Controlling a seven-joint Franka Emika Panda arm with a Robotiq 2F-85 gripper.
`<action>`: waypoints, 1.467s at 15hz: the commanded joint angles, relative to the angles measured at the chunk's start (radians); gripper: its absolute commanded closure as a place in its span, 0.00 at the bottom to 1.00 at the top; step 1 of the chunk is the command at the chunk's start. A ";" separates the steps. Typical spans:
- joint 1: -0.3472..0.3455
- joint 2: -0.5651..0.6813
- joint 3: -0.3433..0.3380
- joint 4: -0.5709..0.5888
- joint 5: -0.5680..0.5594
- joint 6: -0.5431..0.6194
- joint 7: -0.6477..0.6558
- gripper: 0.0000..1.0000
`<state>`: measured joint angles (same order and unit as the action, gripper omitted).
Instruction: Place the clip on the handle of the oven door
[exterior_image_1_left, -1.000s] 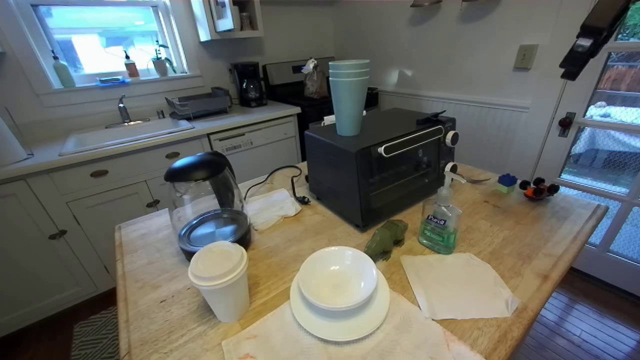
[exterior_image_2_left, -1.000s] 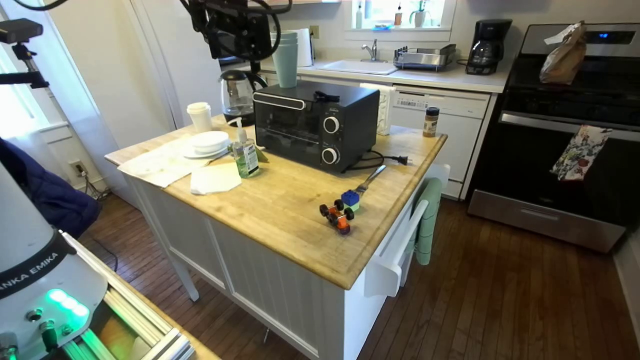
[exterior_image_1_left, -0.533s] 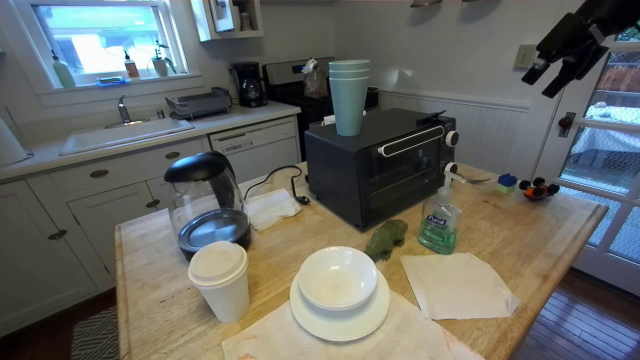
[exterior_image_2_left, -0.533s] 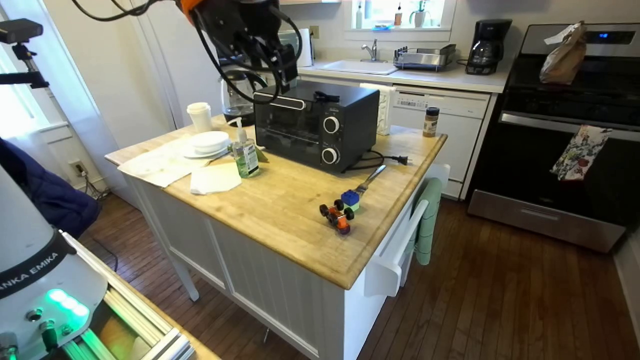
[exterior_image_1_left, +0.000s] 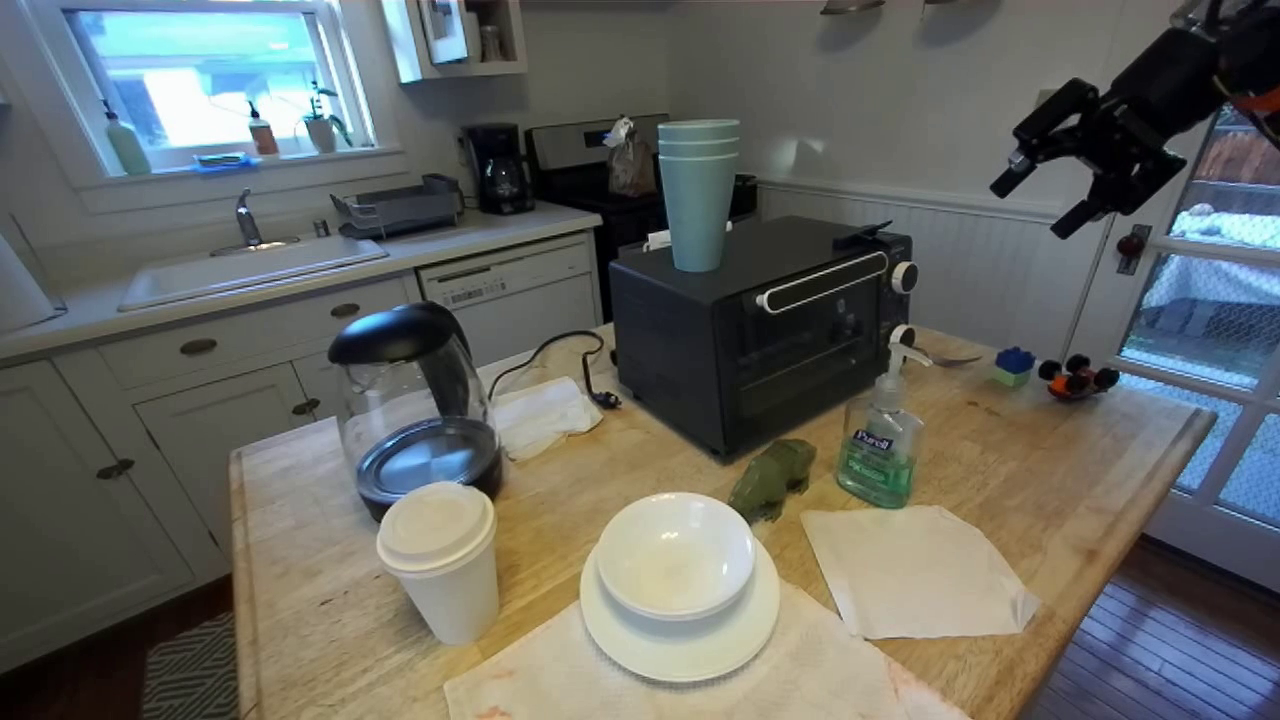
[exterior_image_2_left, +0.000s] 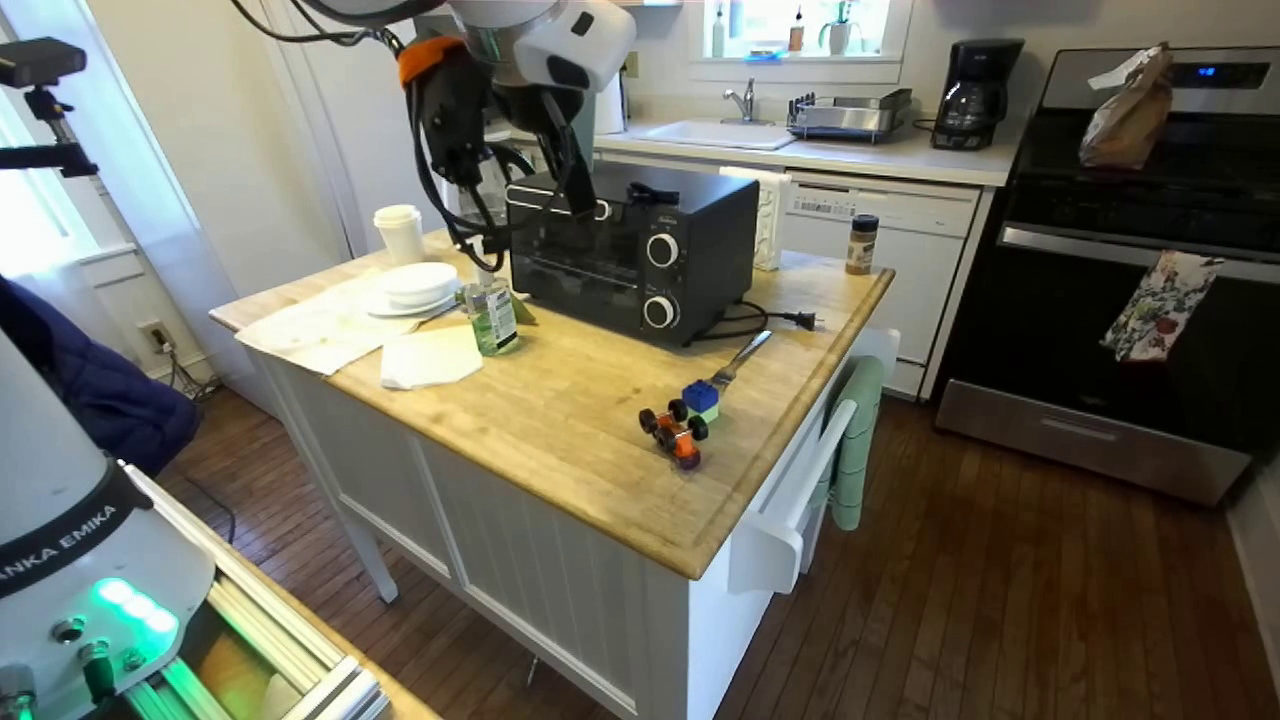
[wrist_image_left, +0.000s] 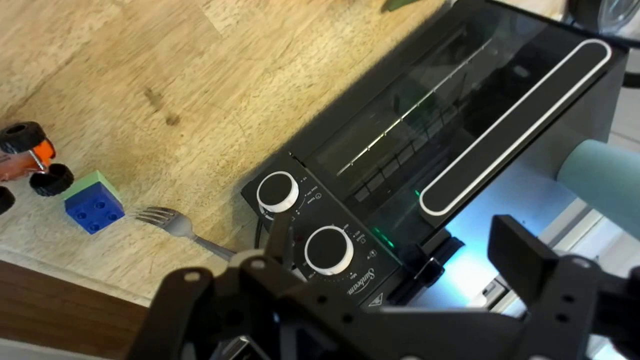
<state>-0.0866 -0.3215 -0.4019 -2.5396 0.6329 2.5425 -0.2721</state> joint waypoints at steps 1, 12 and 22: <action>-0.003 0.012 0.022 -0.015 0.148 0.117 0.048 0.00; 0.026 0.023 0.005 -0.024 0.241 0.198 0.046 0.00; 0.181 0.068 0.003 0.008 0.973 0.387 -0.101 0.00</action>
<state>0.0607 -0.2861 -0.3974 -2.5613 1.4230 2.8641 -0.2950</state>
